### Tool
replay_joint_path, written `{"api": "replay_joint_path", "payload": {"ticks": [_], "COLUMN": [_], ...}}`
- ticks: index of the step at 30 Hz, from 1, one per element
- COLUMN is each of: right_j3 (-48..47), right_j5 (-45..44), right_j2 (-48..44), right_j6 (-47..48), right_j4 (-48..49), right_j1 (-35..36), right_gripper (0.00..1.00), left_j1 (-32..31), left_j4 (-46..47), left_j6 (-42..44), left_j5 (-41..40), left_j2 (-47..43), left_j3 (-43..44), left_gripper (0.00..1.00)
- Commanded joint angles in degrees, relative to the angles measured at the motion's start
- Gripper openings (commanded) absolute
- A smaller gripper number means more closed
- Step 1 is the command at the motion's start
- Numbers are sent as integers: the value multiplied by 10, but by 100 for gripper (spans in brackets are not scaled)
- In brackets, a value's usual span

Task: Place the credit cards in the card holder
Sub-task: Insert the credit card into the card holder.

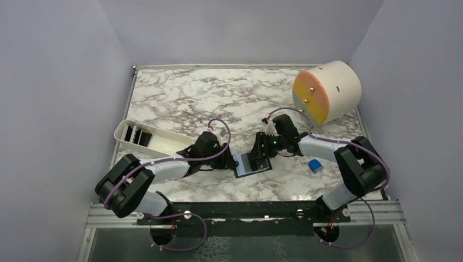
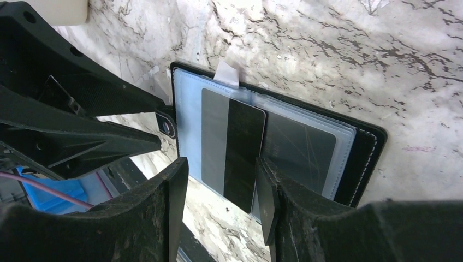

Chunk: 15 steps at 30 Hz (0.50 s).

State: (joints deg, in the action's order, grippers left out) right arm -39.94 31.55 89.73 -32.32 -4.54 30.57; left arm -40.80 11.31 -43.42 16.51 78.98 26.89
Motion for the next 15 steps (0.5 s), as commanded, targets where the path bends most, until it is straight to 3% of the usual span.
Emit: {"api": "replay_joint_path", "payload": {"ticks": [1, 15], "right_j3": [5, 10], "right_j5": [-13, 3], "right_j2": [8, 11], "right_j6": [-10, -35], "right_j4": [24, 57], "right_j1": [12, 33], "right_gripper": [49, 49], "left_j1": [-3, -3], "left_j4": [28, 43], "left_j6": [-7, -15], "left_j5": [18, 19], "left_j2": [10, 13], "left_j3": [-1, -8], "left_gripper": [44, 44]}}
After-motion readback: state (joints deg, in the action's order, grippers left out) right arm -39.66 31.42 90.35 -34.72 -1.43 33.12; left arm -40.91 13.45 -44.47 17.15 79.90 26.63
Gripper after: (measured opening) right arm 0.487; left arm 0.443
